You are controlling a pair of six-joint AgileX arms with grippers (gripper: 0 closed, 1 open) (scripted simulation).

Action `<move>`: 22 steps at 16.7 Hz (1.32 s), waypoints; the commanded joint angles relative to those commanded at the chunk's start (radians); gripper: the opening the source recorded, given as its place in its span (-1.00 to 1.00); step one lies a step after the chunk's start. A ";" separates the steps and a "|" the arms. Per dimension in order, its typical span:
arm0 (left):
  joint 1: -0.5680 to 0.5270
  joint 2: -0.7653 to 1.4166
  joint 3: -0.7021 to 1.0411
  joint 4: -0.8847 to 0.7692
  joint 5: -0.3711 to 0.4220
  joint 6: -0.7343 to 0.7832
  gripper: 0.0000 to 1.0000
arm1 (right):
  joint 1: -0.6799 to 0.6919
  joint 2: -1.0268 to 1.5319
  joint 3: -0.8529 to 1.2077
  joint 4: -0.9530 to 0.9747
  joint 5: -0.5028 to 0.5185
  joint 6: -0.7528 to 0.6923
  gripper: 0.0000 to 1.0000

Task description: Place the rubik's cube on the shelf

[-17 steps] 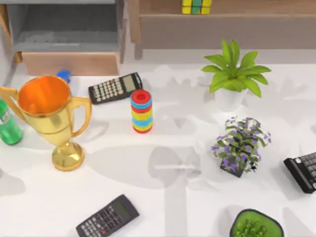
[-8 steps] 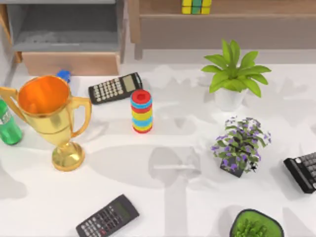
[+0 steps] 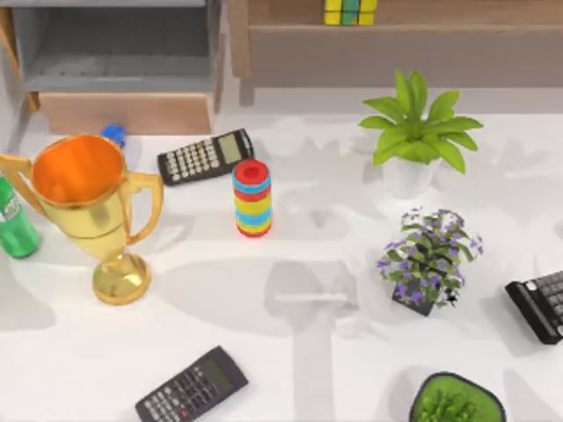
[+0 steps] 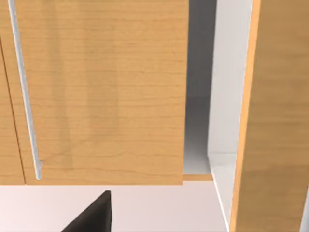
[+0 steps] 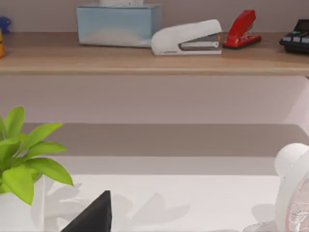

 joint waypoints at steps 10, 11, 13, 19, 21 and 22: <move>0.000 0.000 0.000 0.000 0.000 0.000 -0.06 | 0.000 0.000 0.000 0.000 0.000 0.000 1.00; 0.000 0.000 0.000 0.000 0.000 0.000 -0.21 | 0.000 0.000 0.000 0.000 0.000 0.000 1.00; 0.000 0.000 0.000 0.000 0.000 0.000 -0.51 | 0.000 0.000 0.000 0.000 0.000 0.000 1.00; 0.000 0.000 0.000 0.000 0.000 0.000 -1.00 | 0.000 0.000 0.000 0.000 0.000 0.000 1.00; 0.000 0.000 0.000 0.000 0.000 0.000 -1.00 | 0.000 0.000 0.000 0.000 0.000 0.000 1.00; 0.000 0.000 0.000 0.000 0.000 0.000 -1.00 | 0.000 0.000 0.000 0.000 0.000 0.000 1.00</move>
